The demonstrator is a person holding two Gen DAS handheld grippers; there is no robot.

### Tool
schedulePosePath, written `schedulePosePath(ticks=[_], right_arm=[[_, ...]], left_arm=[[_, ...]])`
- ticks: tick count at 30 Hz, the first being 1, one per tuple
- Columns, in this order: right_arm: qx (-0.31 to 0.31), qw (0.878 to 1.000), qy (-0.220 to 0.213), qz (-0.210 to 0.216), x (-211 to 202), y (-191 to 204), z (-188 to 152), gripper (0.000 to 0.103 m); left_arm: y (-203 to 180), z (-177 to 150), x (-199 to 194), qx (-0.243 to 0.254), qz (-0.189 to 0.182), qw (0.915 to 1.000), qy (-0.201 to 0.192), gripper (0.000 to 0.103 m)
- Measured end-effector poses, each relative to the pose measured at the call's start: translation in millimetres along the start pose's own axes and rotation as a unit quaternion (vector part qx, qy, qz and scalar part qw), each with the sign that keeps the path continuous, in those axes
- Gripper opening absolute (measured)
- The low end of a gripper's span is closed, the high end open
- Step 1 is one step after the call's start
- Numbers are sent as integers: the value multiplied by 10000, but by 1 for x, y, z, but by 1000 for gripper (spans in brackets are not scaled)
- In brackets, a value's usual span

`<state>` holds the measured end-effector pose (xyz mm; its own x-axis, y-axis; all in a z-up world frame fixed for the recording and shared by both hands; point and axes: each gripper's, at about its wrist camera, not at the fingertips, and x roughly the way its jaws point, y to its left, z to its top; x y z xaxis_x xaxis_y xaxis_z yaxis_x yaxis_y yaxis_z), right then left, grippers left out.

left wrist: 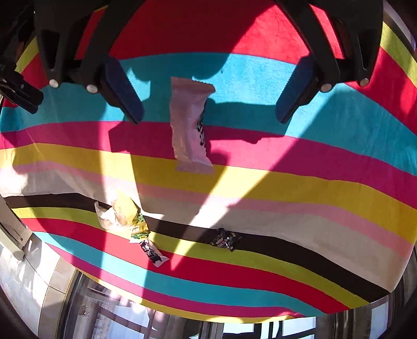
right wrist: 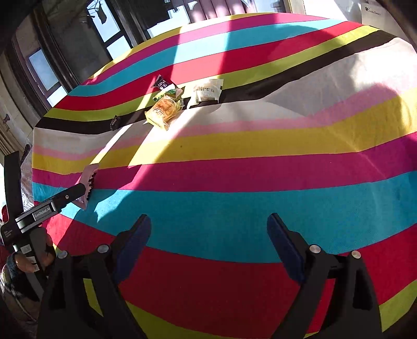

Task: Organize snacks
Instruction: 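Grasp the clear round-cake bag with the right tool, then grasp the black snack packet with the left tool while the right tool holds its bag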

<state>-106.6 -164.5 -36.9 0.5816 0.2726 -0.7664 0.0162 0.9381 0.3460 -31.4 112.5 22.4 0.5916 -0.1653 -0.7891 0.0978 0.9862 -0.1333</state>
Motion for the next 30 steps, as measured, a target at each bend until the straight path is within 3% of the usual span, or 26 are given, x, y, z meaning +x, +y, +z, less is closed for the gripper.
schedulePosePath(ticks=[5,14,21,22,24,25,30], right_arm=[[65,9995,-131,-283,35,-6,44,88],[467,9964,-221,-670,123,8,157,88],[51,9915,79,-1300,170,36,184,88],[-20,9911,96,-1324,171,38,183,83],[-93,9899,-14,-1417,164,38,179,53],[-100,9895,-44,-1440,159,35,176,46],[176,9931,-376,-1092,116,14,144,44]], left_arm=[[-5,14,18,82,14,9999,63,101],[1,10,18,-82,-71,9999,-43,101],[-2,10,18,-3,28,10000,6,101],[-2,11,19,5,32,10000,13,102],[-1,10,19,6,25,10000,17,102],[-2,11,19,13,26,10000,20,102],[-3,11,20,75,74,9999,59,102]])
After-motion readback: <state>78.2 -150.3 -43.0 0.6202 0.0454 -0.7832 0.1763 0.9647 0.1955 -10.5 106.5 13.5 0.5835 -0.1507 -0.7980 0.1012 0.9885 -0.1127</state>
